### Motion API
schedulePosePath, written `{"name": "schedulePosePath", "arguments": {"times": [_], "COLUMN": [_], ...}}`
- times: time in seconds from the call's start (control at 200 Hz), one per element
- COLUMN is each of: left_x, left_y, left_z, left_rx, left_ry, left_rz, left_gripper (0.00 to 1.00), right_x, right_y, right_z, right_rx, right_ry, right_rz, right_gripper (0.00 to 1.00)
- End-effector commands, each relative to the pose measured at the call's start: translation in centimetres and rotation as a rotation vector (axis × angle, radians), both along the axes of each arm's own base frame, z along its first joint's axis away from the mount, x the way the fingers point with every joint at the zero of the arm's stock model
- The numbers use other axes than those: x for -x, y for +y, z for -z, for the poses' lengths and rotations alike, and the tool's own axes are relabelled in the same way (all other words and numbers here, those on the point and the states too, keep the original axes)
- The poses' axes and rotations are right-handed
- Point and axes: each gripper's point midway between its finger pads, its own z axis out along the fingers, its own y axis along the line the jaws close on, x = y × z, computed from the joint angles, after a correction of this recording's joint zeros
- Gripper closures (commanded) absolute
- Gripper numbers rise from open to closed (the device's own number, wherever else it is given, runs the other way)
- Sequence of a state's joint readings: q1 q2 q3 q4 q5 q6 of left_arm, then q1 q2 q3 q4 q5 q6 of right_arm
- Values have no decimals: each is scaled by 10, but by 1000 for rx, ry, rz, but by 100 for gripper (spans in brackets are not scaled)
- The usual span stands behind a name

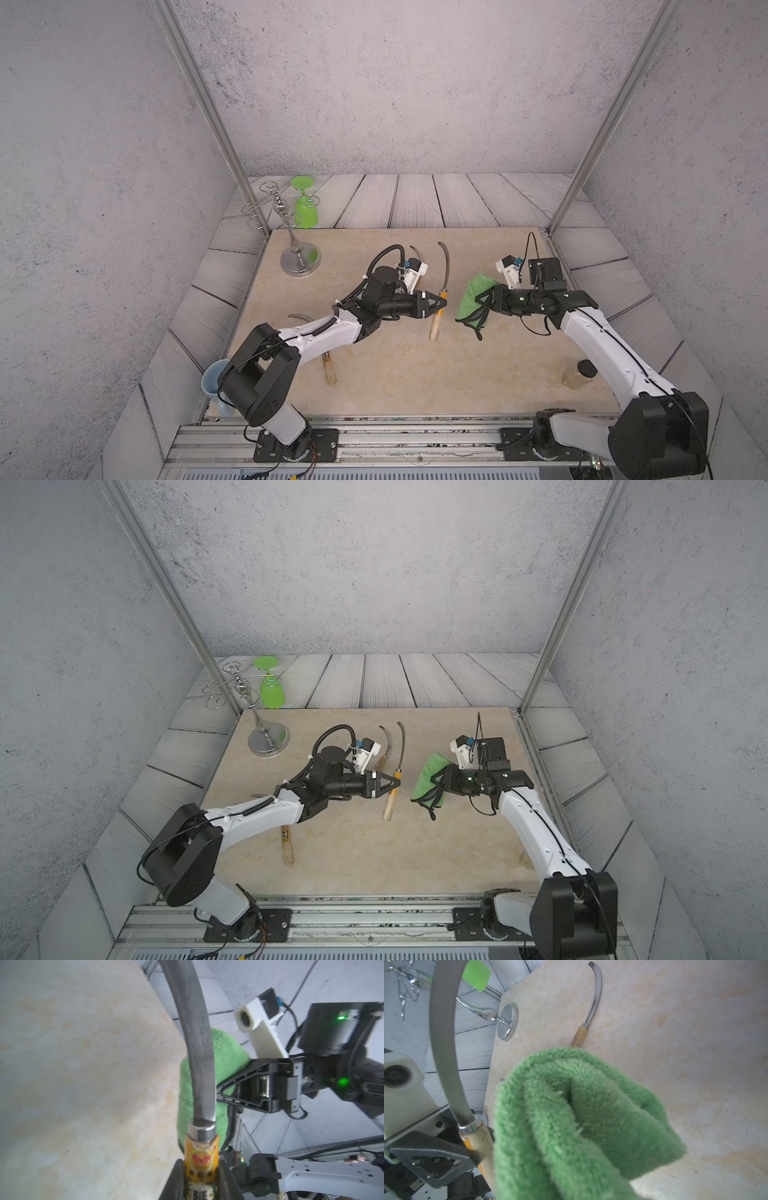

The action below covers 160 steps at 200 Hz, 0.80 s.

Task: Wipe small sickles with rags
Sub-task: Wipe the small sickle.

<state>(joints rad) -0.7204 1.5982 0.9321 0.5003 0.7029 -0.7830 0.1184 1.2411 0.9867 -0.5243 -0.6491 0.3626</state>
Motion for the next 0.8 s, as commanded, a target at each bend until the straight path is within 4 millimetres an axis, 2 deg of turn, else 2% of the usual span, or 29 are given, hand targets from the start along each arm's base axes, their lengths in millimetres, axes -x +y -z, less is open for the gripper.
{"name": "schedulePosePath", "arguments": {"times": [0.0,0.105,0.275,0.585,0.796], "left_x": [7,4,-4,-13,-19], "left_y": [-10,-14,-20,-27,-29], "left_z": [-48,-55,-51,-61,-57], "left_rx": [198,249,260,270,232], "left_ry": [-64,-51,-33,-43,-56], "left_rz": [91,100,91,89,72], "left_gripper": [100,100,100,100,100], "right_x": [-15,-22,-28,-13,1], "right_y": [8,9,17,44,61], "right_z": [-28,-36,-51,-62,-72], "right_rx": [-38,-35,-48,-54,-103], "right_ry": [-85,-91,-125,-171,-190], "right_rz": [-44,-52,-85,-212,-282], "right_gripper": [73,73,73,73,73]}}
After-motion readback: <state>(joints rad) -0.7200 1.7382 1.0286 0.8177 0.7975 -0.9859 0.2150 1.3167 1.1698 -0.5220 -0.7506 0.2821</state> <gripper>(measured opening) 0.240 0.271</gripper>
